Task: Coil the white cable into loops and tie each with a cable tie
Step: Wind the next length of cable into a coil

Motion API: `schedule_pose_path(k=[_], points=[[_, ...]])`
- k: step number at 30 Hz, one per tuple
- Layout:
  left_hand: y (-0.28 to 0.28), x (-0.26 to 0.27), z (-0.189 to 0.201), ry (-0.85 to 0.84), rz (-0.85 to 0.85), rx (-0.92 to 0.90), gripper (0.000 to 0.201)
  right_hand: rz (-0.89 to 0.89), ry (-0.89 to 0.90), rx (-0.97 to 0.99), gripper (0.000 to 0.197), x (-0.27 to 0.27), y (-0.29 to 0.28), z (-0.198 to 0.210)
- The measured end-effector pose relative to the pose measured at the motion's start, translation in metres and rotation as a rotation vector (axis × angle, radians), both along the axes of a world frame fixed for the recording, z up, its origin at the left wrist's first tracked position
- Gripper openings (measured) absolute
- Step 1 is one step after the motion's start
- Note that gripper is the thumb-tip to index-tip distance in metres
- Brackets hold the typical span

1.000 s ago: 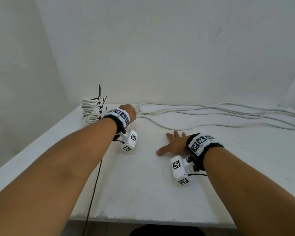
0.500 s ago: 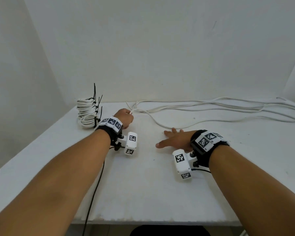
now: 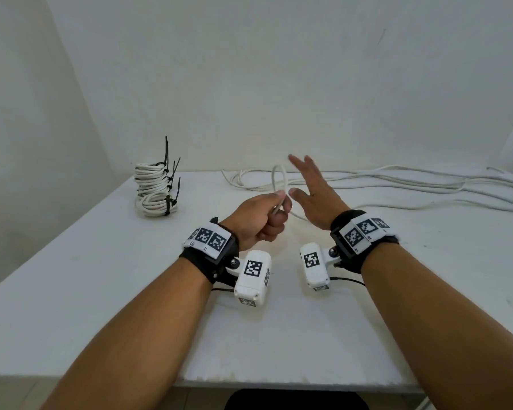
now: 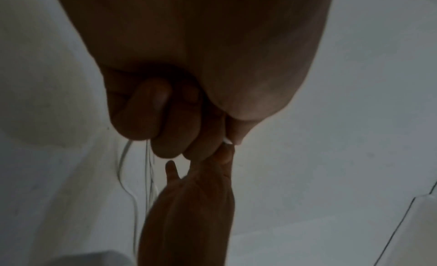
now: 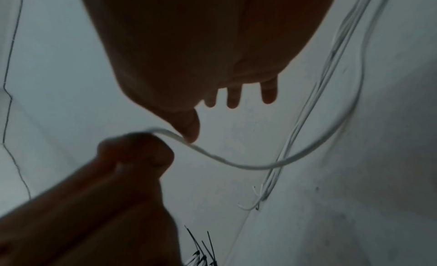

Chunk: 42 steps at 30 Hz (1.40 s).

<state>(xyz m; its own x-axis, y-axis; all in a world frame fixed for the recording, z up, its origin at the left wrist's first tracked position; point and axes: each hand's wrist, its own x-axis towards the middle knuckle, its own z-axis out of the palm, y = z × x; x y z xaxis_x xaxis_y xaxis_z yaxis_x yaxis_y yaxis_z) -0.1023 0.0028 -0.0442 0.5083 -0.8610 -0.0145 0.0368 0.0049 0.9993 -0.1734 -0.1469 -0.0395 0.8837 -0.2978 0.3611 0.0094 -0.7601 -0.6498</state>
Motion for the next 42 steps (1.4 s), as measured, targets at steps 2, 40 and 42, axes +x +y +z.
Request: schedule_pose_path(k=[2,40,42], points=[[0.005,-0.001,0.002,0.065,-0.053,-0.064,0.029,0.076,-0.062,0.050,0.035,0.005,0.004,-0.006],[0.021,0.018,-0.009,-0.504,-0.051,0.169,0.028,0.142,0.042,-0.096,0.004,-0.037,0.012,0.016],[0.020,0.011,-0.004,-0.348,-0.110,0.121,0.030,0.090,-0.070,0.002,0.005,-0.037,0.007,0.015]])
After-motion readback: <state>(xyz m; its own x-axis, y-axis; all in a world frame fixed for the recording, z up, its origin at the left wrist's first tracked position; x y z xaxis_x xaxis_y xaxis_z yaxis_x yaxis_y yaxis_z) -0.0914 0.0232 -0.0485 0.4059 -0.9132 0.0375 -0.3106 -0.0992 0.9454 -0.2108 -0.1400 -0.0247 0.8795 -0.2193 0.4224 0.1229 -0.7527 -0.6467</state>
